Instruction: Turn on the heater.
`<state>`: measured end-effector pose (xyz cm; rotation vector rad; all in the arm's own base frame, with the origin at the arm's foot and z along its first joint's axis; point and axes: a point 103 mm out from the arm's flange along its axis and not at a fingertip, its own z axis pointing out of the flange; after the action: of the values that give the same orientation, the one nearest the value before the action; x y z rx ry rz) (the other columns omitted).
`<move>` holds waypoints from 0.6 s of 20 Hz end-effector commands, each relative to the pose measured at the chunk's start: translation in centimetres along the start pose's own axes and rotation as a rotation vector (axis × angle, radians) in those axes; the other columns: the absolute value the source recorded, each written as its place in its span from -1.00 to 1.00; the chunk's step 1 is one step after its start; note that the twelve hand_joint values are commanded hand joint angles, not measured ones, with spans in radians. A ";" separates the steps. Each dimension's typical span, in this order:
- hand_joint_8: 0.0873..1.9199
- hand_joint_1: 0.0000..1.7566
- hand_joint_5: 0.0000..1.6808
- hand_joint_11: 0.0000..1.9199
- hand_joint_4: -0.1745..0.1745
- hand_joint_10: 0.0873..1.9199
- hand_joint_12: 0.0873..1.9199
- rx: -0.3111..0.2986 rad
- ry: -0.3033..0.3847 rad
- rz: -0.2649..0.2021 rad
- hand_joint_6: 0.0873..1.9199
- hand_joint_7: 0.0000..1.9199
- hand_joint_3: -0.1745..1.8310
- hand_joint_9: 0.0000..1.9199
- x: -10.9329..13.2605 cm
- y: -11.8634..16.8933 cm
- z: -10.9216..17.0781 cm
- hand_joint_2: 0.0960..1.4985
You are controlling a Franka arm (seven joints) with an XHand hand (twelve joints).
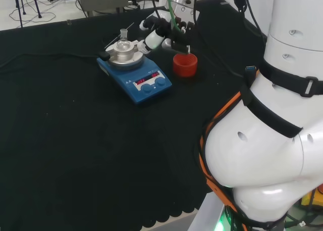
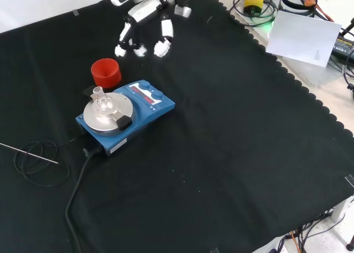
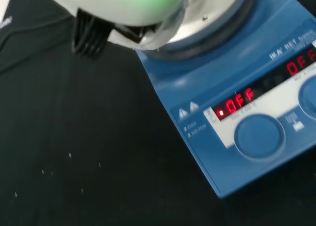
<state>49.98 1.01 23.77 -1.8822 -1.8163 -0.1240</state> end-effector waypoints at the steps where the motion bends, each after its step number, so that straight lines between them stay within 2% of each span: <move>1: -0.25 0.29 -0.54 0.34 -0.44 -0.50 -0.09 0.109 -0.145 0.021 -1.00 0.33 -0.07 0.49 0.2 -2.7 0.9 -0.31; 4: -0.14 0.33 -0.58 0.57 -0.46 -0.42 -0.26 0.164 -0.184 0.033 -1.00 0.37 -0.08 0.57 0.3 -3.3 1.4 -0.29; 6: -0.10 0.34 -0.63 0.68 -0.39 -0.40 -0.35 0.187 -0.217 0.042 -1.00 0.38 -0.08 0.62 0.5 -3.7 1.5 -0.28; 9: -0.01 0.35 -0.69 0.85 -0.30 -0.34 -0.44 0.176 -0.244 0.039 -1.00 0.43 -0.09 0.69 0.4 -4.4 1.6 -0.26; 11: 0.15 0.35 -0.70 0.96 -0.30 -0.17 -0.28 0.187 -0.269 0.047 -1.00 0.48 -0.10 0.73 0.5 -4.6 1.7 -0.25; 12: 0.26 0.35 -0.69 0.98 -0.30 -0.02 -0.08 0.205 -0.281 0.054 -1.00 0.51 -0.10 0.74 0.4 -4.7 1.8 -0.23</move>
<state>45.83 1.62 23.81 -1.8748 -1.8632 0.2625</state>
